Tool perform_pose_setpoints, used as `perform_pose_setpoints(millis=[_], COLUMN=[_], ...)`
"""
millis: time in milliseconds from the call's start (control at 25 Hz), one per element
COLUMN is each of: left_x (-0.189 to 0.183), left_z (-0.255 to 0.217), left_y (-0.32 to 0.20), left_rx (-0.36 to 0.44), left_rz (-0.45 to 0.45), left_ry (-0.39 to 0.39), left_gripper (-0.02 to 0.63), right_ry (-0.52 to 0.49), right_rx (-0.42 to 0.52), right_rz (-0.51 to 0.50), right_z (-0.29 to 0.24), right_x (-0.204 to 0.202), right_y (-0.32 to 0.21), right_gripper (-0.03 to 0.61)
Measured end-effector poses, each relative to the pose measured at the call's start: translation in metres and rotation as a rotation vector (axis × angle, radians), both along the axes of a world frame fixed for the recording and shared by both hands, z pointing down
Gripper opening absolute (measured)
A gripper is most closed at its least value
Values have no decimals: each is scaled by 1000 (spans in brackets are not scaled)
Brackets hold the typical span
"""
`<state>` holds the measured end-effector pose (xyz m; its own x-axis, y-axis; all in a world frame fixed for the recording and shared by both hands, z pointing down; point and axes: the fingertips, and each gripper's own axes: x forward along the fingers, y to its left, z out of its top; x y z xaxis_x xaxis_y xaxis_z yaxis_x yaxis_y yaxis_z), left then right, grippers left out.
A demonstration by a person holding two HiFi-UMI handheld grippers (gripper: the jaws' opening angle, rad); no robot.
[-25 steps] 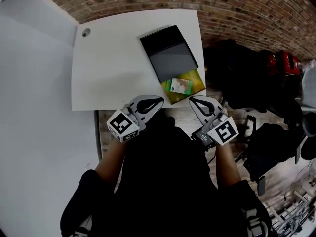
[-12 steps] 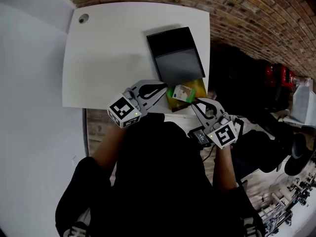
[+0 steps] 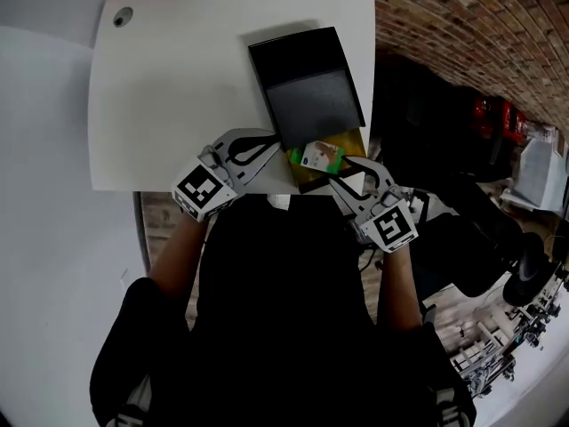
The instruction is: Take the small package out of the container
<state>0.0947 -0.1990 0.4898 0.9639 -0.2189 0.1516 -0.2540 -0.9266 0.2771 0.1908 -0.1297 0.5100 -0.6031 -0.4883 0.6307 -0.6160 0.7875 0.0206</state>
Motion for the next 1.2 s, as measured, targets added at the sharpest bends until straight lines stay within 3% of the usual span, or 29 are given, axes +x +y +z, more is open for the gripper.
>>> perform_pose_setpoints(millis=[440,840,1200], left_x=[7,-3,-13], left_z=[8,13,15], left_y=[-7,-3,-9], left_rx=[-24,-44,-54], left_rz=[-95,-145,-161], left_ry=[-8,-1,-2], left_gripper=[15,15,15], right_ry=[145,283,334], right_rx=[-138,-245,-300], right_rz=[-183,-230,-269], right_z=[63,104,126], right_x=[1,1,-5], right_y=[4,-1,0], right_gripper=[261,309,324])
